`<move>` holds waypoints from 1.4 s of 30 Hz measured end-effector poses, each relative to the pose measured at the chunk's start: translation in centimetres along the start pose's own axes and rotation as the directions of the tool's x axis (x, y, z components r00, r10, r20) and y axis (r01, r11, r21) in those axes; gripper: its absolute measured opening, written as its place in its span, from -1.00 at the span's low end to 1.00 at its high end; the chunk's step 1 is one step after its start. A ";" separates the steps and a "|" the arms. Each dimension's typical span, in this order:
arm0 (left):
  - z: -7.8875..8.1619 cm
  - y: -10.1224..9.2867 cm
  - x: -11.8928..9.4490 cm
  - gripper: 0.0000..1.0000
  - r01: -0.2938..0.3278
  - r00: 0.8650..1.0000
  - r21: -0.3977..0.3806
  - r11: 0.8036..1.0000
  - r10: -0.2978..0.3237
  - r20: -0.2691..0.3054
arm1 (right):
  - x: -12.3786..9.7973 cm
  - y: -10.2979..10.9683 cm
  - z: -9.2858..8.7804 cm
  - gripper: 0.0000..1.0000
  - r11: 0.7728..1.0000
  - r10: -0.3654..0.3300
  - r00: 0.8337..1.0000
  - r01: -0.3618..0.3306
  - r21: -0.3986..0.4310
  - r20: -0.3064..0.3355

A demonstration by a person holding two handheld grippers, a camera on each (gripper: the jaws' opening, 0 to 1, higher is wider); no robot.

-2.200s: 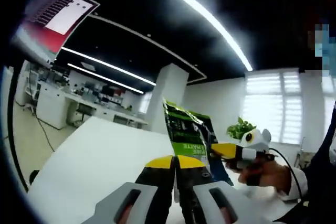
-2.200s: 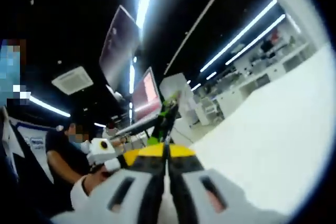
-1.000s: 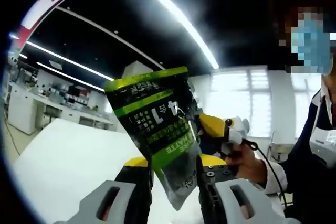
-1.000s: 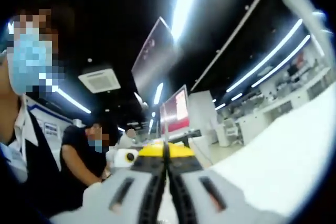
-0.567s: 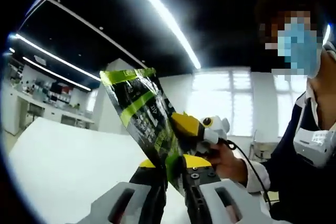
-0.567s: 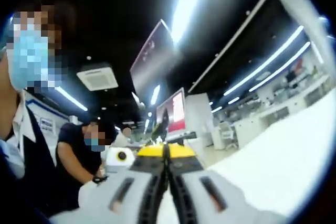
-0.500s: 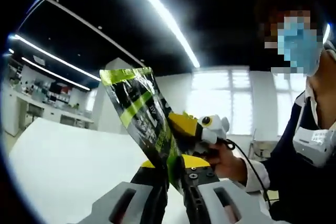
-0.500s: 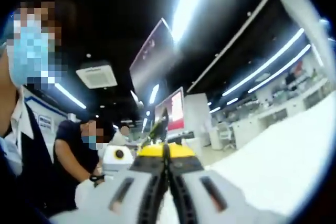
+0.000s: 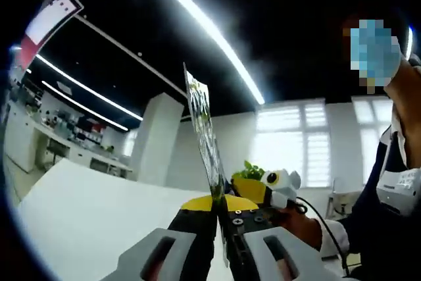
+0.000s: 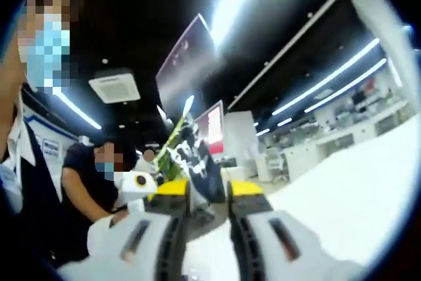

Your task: Arrange the skincare products in the storage area until every visible bottle or jar stands upright without overlapping.

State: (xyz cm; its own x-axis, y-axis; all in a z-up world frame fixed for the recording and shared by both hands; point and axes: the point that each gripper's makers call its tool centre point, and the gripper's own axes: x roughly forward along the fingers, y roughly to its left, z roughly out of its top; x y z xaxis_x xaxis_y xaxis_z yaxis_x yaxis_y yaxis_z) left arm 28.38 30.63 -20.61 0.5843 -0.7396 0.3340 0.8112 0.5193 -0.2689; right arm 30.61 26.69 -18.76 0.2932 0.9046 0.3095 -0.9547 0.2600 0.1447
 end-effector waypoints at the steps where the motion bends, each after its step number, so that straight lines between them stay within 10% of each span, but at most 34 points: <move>1: 0.1 0.1 -0.1 -0.96 0.000 1.000 -0.014 1.000 0.000 0.004 | 0.1 0.2 -0.2 -0.47 1.000 0.006 1.000 -0.006 0.006 -0.006; 20: 0.1 -0.6 0.3 -0.96 0.037 0.999 -0.012 0.999 -0.036 0.039 | 1.0 1.7 -3.4 -0.44 0.994 0.059 0.995 -0.050 0.101 -0.083; 26: -0.1 -0.6 0.2 -0.95 0.045 0.998 -0.037 0.998 -0.044 0.033 | 0.8 1.6 -3.3 -0.77 0.994 0.050 0.996 -0.042 0.103 -0.079; 42: -0.8 2.4 0.0 -0.61 -0.095 0.995 0.126 0.987 0.100 -0.029 | 0.4 1.4 -2.5 -1.00 0.990 -0.021 0.990 0.001 -0.142 -0.139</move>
State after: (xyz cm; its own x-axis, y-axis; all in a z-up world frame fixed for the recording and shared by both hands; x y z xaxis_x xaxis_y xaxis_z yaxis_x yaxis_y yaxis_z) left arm 30.25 31.51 -21.99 0.6612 -0.6963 0.2793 0.7485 0.6372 -0.1836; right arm 29.31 28.31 -20.82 0.3033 0.9371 0.1730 -0.9519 0.3063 0.0096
